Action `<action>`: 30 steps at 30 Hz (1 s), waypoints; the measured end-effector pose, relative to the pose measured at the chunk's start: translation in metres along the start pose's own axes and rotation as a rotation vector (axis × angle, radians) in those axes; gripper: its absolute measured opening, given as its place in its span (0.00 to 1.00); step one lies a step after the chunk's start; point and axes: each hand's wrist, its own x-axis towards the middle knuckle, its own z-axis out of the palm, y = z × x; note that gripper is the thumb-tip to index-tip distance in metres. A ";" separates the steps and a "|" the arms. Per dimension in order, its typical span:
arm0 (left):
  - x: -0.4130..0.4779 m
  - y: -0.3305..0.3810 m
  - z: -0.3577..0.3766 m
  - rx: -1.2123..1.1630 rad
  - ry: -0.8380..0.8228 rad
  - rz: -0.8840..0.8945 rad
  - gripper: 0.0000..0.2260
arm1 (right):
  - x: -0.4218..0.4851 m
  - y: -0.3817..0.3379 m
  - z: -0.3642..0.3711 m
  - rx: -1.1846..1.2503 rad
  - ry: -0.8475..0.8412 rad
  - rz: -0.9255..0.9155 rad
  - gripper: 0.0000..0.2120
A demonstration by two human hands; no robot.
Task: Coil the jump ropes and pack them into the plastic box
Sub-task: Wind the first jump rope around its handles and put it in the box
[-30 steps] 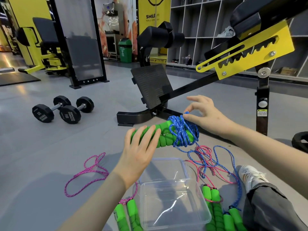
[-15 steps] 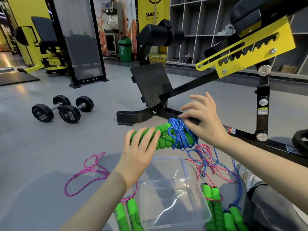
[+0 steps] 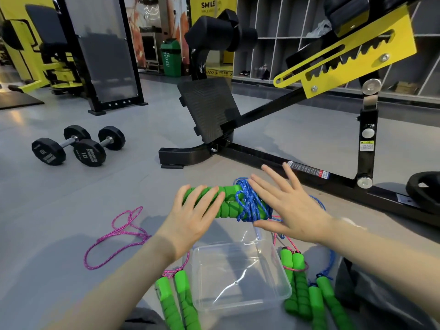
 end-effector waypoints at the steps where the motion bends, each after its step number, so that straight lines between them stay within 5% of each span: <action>1: 0.001 -0.003 0.003 -0.002 -0.001 0.049 0.23 | -0.007 -0.002 0.008 0.018 0.004 0.018 0.36; 10: 0.000 0.023 0.053 -0.073 -0.051 0.174 0.22 | -0.034 -0.009 0.059 0.207 0.054 0.170 0.36; 15: -0.050 0.084 0.086 -0.209 0.025 -0.062 0.13 | -0.067 -0.028 0.105 0.231 -0.026 0.067 0.31; 22: -0.098 0.112 0.081 -0.171 -0.400 0.047 0.27 | -0.081 -0.043 0.148 0.208 -0.068 -0.102 0.27; 26: -0.105 0.119 0.095 -0.247 -0.701 0.051 0.45 | -0.087 -0.047 0.171 0.257 -0.157 -0.074 0.28; 30: -0.099 0.119 0.102 -0.342 -0.813 0.074 0.43 | -0.092 -0.051 0.188 0.278 -0.228 -0.069 0.29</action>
